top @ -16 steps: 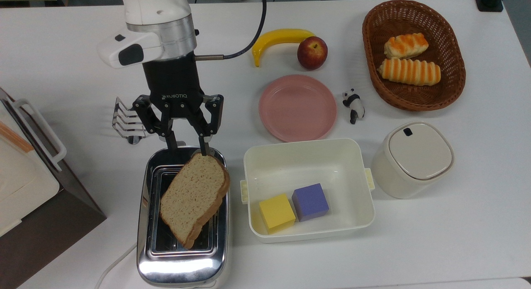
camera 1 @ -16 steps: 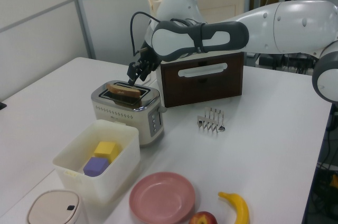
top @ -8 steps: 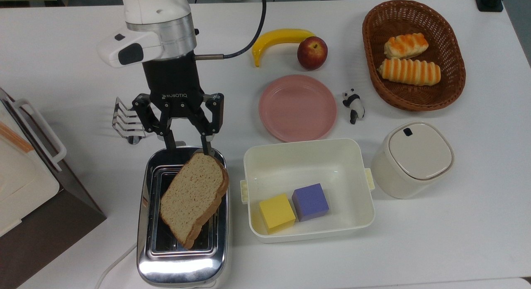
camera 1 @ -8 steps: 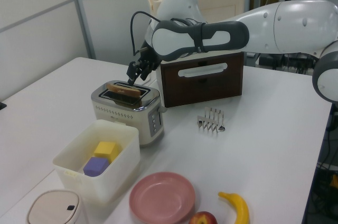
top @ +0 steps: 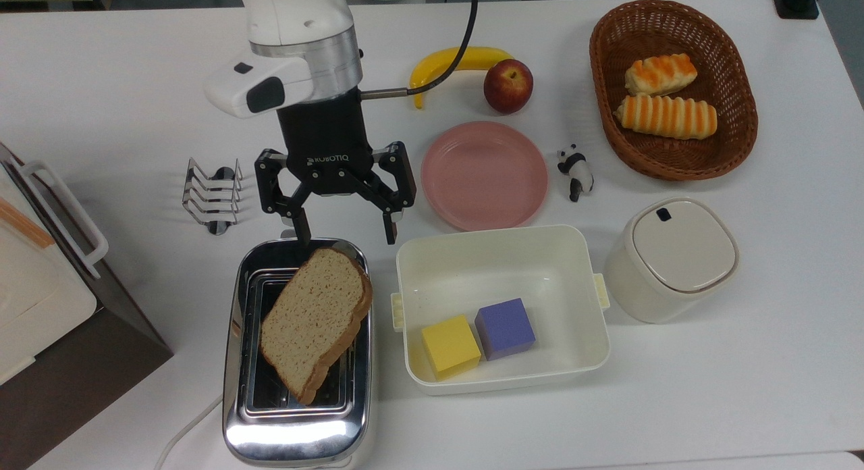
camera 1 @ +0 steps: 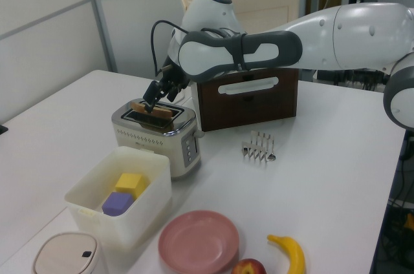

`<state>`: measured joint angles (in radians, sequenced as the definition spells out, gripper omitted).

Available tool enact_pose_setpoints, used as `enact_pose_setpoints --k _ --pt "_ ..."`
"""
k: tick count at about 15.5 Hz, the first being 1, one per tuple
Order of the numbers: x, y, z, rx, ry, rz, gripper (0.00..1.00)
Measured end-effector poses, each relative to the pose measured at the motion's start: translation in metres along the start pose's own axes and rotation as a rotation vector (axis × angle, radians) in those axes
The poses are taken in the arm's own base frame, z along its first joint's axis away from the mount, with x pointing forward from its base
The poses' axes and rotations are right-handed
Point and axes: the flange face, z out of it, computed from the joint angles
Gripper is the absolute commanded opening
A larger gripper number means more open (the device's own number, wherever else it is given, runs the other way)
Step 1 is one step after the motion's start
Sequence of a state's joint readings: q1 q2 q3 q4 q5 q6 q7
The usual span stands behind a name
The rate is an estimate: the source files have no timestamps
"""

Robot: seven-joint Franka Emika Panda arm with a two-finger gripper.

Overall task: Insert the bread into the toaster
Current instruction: 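Lower the bread slice edge-first into a toaster slot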

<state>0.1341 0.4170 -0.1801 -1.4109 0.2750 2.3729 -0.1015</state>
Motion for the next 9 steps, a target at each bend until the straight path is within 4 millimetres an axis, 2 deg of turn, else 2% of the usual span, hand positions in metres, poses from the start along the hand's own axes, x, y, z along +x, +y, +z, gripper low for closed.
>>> enact_pose_setpoints --k 6,9 --pt "-0.011 0.002 0.027 -0.069 -0.05 -0.079 0.99" --pt "-0.012 0.002 0.029 -0.08 -0.053 -0.091 0.87"
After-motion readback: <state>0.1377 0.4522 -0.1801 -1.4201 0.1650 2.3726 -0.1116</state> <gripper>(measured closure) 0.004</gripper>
